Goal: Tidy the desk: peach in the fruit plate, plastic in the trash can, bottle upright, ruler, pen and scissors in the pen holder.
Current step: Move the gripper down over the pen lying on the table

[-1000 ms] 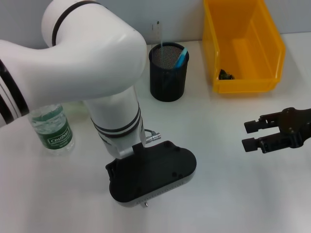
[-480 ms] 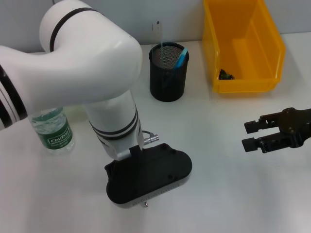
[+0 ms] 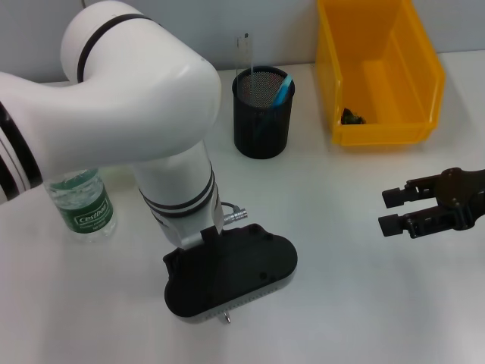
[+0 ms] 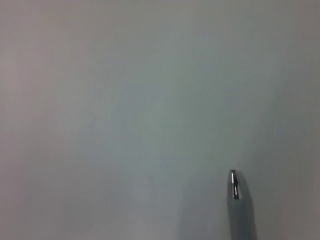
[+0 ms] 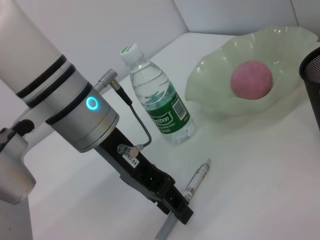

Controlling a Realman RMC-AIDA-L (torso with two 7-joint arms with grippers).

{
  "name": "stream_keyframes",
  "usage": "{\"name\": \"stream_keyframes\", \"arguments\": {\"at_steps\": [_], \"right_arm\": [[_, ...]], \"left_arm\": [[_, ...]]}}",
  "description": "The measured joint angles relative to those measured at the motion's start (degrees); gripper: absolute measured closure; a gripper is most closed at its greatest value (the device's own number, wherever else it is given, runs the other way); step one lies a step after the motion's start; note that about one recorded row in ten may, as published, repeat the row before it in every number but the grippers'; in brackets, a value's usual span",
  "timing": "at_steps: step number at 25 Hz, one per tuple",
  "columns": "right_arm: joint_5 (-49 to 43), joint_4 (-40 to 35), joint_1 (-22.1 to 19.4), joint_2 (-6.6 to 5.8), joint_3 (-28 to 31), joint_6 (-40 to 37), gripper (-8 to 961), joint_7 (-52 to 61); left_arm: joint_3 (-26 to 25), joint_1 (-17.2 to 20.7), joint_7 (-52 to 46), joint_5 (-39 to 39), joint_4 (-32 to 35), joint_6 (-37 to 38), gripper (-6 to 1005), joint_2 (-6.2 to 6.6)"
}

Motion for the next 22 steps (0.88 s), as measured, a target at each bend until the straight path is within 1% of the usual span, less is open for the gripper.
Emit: {"name": "stream_keyframes", "arguments": {"at_steps": [12, 22], "right_arm": [[0.0, 0.0, -0.2, 0.0, 0.12, -0.16, 185, 0.19], [0.0, 0.0, 0.0, -0.16, 0.13, -0.28, 185, 0.65]], "left_arm": [[-0.23, 0.0, 0.13, 0.18, -0.24, 0.27, 636, 0.0], [-0.36, -0.09, 0.2, 0.04, -1.01, 0.06, 632, 0.0]]}}
